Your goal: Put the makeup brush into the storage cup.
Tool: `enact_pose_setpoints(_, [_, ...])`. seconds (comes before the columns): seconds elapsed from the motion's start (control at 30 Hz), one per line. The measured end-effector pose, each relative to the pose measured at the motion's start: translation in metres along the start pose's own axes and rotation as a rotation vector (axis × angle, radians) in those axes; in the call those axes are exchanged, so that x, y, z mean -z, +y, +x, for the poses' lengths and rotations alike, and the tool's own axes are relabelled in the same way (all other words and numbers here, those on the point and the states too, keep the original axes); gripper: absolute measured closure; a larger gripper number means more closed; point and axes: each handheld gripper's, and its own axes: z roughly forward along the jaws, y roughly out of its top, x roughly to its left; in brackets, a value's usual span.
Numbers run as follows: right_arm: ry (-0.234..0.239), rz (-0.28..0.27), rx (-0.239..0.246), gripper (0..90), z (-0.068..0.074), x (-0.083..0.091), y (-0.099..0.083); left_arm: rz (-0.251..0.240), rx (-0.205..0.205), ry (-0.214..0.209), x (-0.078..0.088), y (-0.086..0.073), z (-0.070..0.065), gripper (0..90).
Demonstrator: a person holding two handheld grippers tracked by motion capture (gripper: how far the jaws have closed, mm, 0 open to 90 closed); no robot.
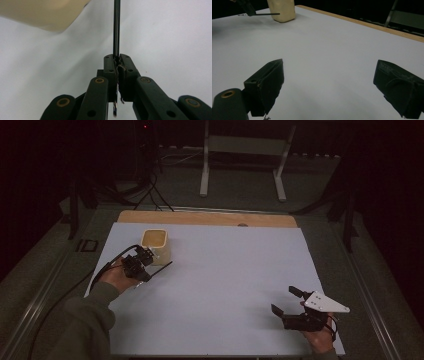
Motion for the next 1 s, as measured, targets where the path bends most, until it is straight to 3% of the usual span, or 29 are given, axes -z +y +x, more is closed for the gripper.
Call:
enact_pose_setpoints(0.17, [0.002,0.005,-0.016,10.2,0.002,-0.001,0.004,-0.020,-0.037,0.009,0.008,0.001,-0.006,86.7])
enact_pose_setpoints(0.3, [0.039,0.013,-0.053,10.2,0.003,-0.003,0.011,-0.039,-0.061,0.005,0.015,0.003,-0.010,86.7])
enact_pose_setpoints(0.6, [0.091,0.027,-0.042,10.1,0.005,-0.014,0.026,-0.069,-0.102,0.022,0.029,0.013,-0.023,86.7])
enact_pose_setpoints(1.0, [0.195,0.013,-0.016,9.6,0.008,-0.036,0.049,-0.143,-0.214,0.042,0.050,0.024,-0.048,86.6])
